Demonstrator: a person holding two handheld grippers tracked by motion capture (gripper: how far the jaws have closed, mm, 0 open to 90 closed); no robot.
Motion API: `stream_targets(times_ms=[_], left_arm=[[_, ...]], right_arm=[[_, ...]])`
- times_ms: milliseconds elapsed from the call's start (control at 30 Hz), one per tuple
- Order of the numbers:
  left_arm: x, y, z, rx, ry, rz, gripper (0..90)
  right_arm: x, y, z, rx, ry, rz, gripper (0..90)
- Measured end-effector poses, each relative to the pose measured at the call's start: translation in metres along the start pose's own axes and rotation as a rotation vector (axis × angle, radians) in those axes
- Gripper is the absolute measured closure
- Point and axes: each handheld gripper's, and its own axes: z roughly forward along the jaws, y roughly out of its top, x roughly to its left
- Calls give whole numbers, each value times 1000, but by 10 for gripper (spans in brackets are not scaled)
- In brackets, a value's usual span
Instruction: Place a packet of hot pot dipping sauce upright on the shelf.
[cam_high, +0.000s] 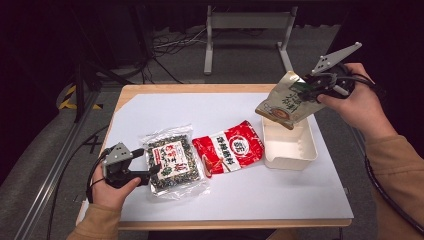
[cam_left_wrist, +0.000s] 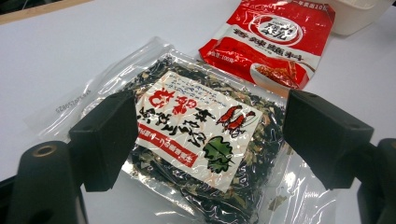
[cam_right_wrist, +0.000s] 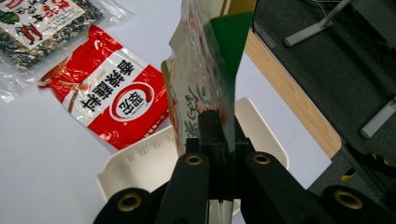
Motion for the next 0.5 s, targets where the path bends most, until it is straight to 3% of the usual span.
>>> stream_targets(times_ms=[500], left_arm=[[1,-1,2,3,0,0,188]], right_arm=[[-31,-3,16,-32,-46,-22,894]])
